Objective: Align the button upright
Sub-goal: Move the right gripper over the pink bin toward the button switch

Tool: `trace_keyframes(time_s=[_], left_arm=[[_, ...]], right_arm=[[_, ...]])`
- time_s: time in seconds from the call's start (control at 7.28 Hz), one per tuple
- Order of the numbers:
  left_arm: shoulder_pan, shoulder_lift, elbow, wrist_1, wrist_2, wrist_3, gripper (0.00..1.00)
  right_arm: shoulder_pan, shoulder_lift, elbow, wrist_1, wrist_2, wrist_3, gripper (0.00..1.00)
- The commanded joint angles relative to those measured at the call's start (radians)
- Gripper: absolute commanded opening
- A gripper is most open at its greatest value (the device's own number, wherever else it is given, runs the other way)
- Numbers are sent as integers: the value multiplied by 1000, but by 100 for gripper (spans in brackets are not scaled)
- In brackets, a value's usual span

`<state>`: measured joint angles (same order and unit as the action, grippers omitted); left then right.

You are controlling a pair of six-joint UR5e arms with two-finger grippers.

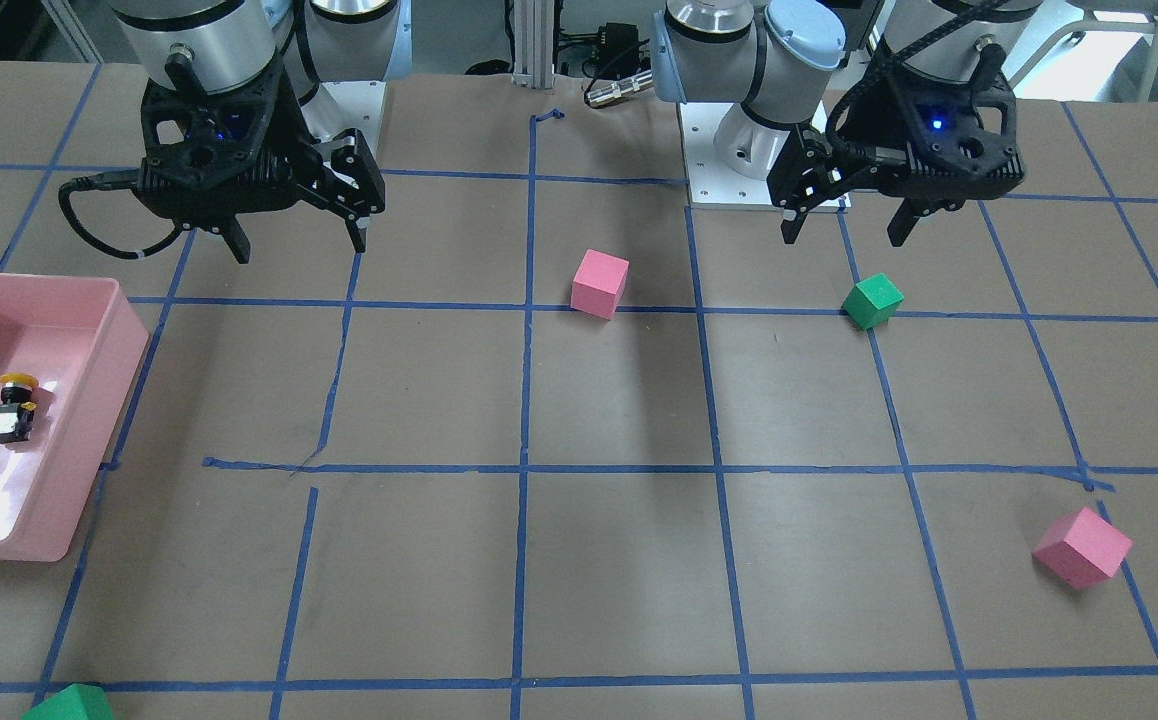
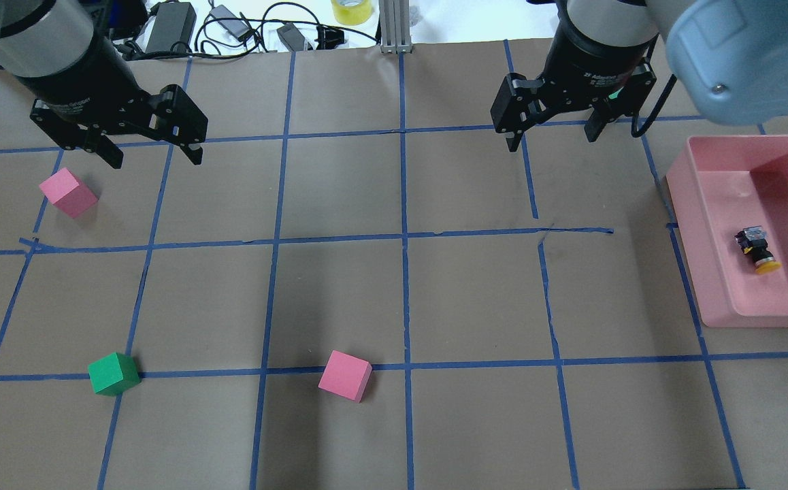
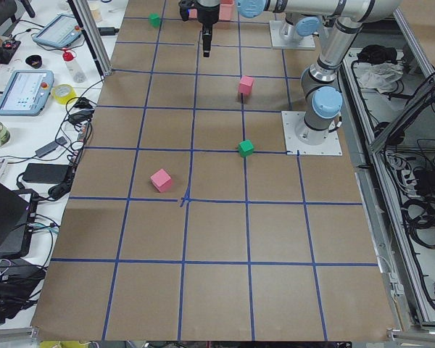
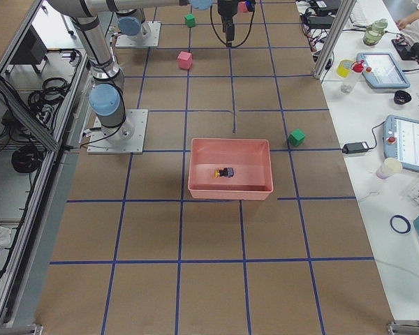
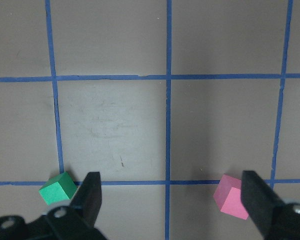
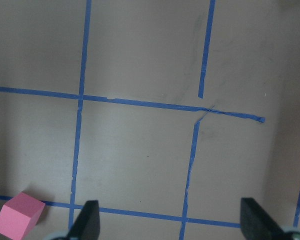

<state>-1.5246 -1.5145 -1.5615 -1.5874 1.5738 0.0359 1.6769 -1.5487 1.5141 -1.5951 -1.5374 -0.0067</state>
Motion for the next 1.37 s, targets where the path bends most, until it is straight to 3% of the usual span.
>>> trace_keyframes(time_s=[0.0, 0.41, 0.96, 1.24], left_arm=[[0, -1, -6, 0, 0, 1, 100], [0, -6, -9, 0, 18, 5, 100], [0, -4, -5, 9, 22, 5, 100], [0, -7, -6, 23, 23, 5, 100]], right_arm=[[-2, -2, -2, 6, -1, 5, 100], [-17, 22, -15, -19, 59, 16, 100], [-71, -1, -11, 27, 14, 21, 100], [-229, 1, -8, 91, 6, -28, 100]])
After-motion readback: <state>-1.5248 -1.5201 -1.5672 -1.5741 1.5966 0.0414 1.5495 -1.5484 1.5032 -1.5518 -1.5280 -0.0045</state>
